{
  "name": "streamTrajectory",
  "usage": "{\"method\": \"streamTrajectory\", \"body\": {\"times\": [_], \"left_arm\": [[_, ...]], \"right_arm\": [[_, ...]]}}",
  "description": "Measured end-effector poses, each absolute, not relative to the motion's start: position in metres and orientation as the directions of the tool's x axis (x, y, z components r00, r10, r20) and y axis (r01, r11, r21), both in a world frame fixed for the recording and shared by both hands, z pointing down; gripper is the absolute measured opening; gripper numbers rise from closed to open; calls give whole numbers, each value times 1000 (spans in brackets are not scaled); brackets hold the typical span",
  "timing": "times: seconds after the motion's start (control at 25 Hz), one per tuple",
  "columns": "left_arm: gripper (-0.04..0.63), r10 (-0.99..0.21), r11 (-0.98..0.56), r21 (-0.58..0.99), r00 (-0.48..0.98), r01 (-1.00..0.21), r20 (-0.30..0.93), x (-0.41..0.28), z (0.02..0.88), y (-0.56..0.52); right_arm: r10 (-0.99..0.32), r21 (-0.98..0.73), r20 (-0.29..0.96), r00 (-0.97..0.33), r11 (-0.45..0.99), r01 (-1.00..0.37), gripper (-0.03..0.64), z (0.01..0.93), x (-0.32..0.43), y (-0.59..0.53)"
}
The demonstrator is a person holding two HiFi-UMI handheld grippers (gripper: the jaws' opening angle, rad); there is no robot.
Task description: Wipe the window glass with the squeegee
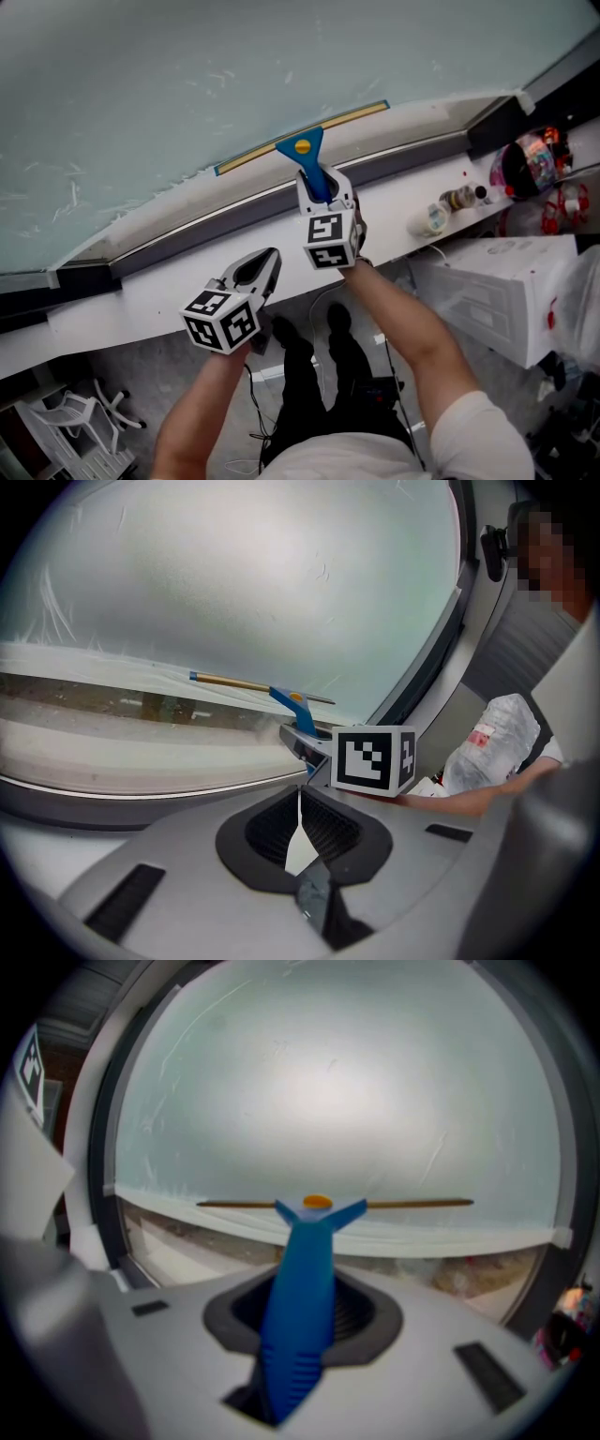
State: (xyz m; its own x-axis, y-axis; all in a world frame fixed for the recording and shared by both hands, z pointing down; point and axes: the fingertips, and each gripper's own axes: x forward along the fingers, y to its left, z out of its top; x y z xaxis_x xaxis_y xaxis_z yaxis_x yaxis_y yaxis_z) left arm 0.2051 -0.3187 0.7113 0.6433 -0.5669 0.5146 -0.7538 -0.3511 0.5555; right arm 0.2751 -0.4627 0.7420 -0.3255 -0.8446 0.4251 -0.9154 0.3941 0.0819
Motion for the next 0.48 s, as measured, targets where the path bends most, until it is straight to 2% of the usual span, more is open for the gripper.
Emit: {"method": "streamTrajectory", "body": {"times": [0.48], "left_arm": [[34, -557, -346, 562, 647, -751, 521, 212, 719, -317]], "right_arm": [[-816, 77, 468, -341, 422, -903, 124, 764, 276, -457]]}}
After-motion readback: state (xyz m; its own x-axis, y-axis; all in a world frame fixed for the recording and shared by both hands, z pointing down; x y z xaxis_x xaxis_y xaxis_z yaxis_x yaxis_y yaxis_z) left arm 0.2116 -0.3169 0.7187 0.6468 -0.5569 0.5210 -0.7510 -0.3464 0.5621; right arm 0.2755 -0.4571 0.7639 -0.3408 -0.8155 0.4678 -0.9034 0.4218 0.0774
